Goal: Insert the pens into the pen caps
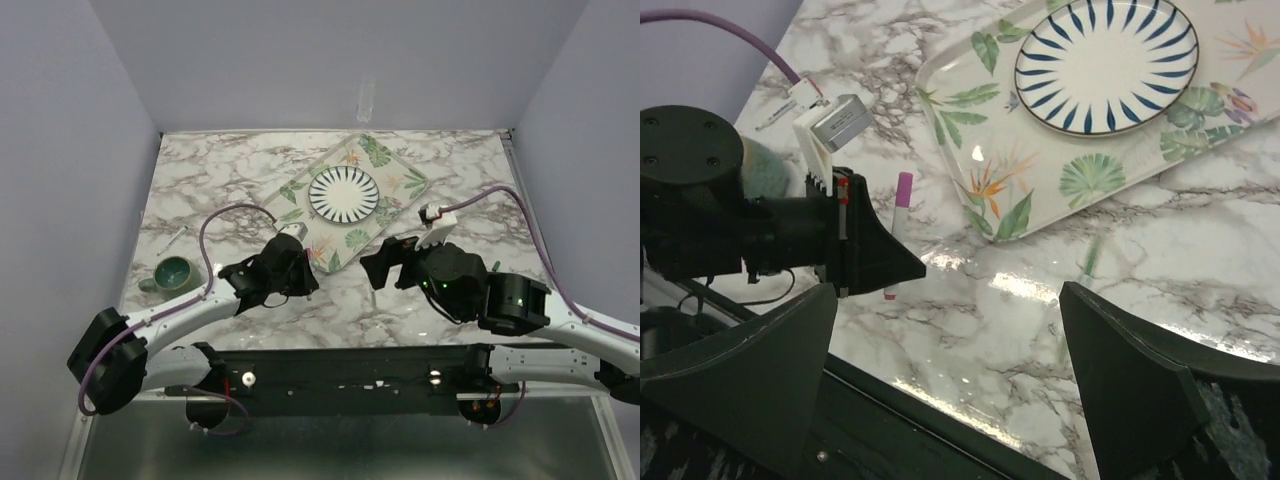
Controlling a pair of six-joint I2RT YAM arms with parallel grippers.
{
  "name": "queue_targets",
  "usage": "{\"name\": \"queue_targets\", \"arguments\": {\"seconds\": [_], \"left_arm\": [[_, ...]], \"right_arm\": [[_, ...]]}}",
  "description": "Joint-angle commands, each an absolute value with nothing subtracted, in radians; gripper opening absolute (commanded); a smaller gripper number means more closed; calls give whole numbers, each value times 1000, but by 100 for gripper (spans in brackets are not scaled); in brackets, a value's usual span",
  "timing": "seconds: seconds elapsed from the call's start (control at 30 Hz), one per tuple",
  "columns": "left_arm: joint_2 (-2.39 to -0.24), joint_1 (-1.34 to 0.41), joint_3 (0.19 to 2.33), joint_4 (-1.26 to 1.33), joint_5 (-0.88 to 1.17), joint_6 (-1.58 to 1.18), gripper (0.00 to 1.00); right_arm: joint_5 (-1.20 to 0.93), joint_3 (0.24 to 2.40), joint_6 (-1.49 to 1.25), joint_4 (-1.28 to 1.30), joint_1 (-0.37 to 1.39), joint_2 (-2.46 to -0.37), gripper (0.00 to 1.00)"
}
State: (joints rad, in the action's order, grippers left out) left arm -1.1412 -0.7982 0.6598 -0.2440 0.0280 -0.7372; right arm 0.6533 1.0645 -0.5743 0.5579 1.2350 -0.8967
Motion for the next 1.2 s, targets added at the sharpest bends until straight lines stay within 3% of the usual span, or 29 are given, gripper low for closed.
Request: {"name": "queue_targets", "arguments": {"seconds": [0.0,0.27,0.5,0.7,0.97,1.0,1.03,1.17], "left_arm": [[-1213,-795,609,-225,-78,-955,5],[-1377,-795,621,-288,-78,-1051,8],[-1329,-802,583,-342,-81,-1104,36],[-1269,-840,591,-391,-97,-1120,45],[-1174,-851,655,-477,-163,-1017,51],[-1157,-851,693,-491,-163,-996,55],[-1140,-851,718,-529,-167,-974,70],[-1022,-850,845,-583,-207,-809,94]], "right_arm": [[733,1052,-672,684,1233,-848,100],[761,1022,-716,739,1233,-847,100],[735,996,-735,746,1233,-841,97],[709,936,-755,723,1232,-827,90],[698,920,-794,735,1224,-864,81],[693,920,-807,764,1218,-873,81],[689,923,-825,791,1209,-880,81],[599,876,-882,835,1052,-882,79]]}}
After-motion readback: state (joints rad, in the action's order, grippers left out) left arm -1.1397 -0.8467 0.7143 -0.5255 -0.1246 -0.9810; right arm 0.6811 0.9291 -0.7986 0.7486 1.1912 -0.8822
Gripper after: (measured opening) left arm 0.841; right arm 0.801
